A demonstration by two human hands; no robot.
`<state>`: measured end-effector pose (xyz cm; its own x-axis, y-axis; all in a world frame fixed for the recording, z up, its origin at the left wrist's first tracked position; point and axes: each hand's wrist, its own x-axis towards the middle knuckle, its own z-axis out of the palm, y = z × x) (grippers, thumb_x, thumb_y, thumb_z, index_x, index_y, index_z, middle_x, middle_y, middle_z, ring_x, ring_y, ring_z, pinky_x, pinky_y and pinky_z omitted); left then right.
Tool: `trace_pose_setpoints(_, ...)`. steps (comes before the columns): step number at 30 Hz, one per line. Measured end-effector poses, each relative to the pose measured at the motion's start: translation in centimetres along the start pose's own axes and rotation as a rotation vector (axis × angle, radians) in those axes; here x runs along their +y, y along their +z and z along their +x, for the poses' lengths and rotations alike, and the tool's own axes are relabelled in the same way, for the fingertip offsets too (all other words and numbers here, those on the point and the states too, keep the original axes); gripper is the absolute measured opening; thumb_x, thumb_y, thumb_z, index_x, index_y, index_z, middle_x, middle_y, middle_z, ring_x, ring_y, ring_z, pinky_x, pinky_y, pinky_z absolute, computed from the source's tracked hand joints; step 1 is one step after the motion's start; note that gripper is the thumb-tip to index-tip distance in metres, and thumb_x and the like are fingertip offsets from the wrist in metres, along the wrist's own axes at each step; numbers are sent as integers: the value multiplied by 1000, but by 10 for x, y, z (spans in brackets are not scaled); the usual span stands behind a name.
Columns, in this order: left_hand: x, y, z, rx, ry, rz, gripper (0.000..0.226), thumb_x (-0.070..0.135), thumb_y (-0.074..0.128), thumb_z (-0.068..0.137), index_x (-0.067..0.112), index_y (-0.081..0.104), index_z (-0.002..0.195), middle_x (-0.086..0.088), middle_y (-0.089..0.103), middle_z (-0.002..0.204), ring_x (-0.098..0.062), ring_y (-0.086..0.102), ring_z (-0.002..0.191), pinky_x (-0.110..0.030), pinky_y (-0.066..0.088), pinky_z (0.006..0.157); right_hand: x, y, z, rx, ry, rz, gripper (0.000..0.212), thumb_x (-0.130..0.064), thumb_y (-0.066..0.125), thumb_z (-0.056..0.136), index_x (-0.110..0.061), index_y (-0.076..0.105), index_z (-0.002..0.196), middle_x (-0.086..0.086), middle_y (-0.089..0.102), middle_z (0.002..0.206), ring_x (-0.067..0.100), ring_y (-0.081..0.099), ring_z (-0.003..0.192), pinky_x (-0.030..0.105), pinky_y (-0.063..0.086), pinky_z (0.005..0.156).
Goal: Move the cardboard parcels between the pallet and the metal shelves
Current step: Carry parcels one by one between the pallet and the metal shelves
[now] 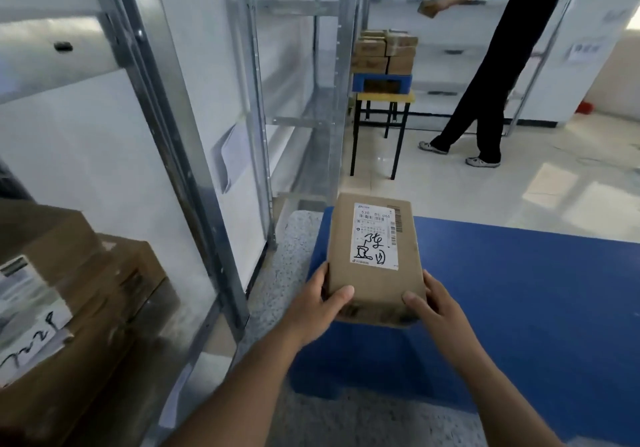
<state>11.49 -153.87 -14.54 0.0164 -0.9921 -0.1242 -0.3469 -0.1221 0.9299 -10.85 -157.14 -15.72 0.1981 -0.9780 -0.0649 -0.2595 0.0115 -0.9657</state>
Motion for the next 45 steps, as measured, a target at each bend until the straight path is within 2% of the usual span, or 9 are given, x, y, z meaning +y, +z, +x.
trace_pose_setpoints(2, -4, -10, 29, -13, -6, 5, 60, 47, 51, 91, 33, 28, 144, 15, 47, 135, -5, 46, 119, -23, 36, 94, -1, 8, 30, 13, 14, -9, 48, -30, 56, 92, -42, 39, 135, -25, 60, 112, -3, 58, 102, 17, 45, 78)
trace_pose_setpoints(6, -8, -28, 78, -48, -7, 30, 60, 55, 48, 88, 38, 28, 141, 19, 45, 126, -2, 44, 115, -12, 36, 84, -5, 17, 80, 48, 30, -38, 49, -37, 54, 92, -38, 39, 138, -20, 59, 120, 0, 56, 107, 26, 46, 88)
trace_pose_setpoints(10, -18, -41, 111, -87, -33, 30, 82, 51, 67, 78, 42, 19, 144, 20, 44, 134, -2, 42, 123, -26, 34, 103, -1, 20, 107, -38, 41, -21, 70, -51, 69, 79, -46, 34, 139, -27, 55, 123, -1, 55, 111, 27, 47, 91)
trace_pose_setpoints(13, -28, -46, 123, -112, -63, 66, 98, 31, 75, 77, 46, 6, 145, 31, 39, 124, 3, 37, 121, -18, 25, 98, 12, 25, 114, -72, 77, -14, 93, -33, 80, 71, -45, 23, 144, -25, 52, 128, 0, 53, 115, 32, 49, 93)
trace_pose_setpoints(17, -39, -46, 132, -102, -83, 119, 102, 18, 70, 80, 54, -3, 142, 14, 48, 132, -6, 44, 118, -24, 32, 99, 26, 30, 125, -30, 91, -99, 97, -9, 74, 77, -45, 17, 146, -21, 54, 126, 9, 53, 117, 47, 46, 99)
trace_pose_setpoints(27, -47, -38, 136, -14, -66, 183, 96, 22, 63, 88, 70, -13, 124, 5, 48, 140, -19, 47, 125, -28, 32, 100, 31, 24, 139, -77, 75, -167, 94, -15, 71, 80, -59, 14, 139, -39, 53, 114, -6, 52, 110, 23, 44, 88)
trace_pose_setpoints(32, -43, -34, 127, 14, -108, 222, 105, 30, 64, 87, 54, -29, 131, 3, 40, 146, -19, 44, 129, -28, 29, 101, 31, 21, 135, -71, 107, -220, 93, -17, 73, 78, -61, 14, 135, -32, 58, 111, -4, 58, 100, 9, 44, 71)
trace_pose_setpoints(38, -26, -15, 70, 240, -82, 262, 91, 33, 61, 88, 38, -8, 147, 2, 18, 156, -18, 24, 141, -38, 26, 112, 24, 11, 98, -43, 98, -351, 96, -23, 70, 83, -25, 4, 152, 2, 26, 151, 21, 37, 133, 38, 39, 103)
trace_pose_setpoints(45, 1, 27, -44, 438, -85, 311, 76, 38, 57, 89, 29, 11, 150, 2, 21, 155, -17, 25, 140, -36, 27, 112, 1, -4, 14, -44, -137, -500, 76, -25, 67, 86, -21, 24, 148, 6, 37, 142, 21, 39, 130, 32, 40, 92)
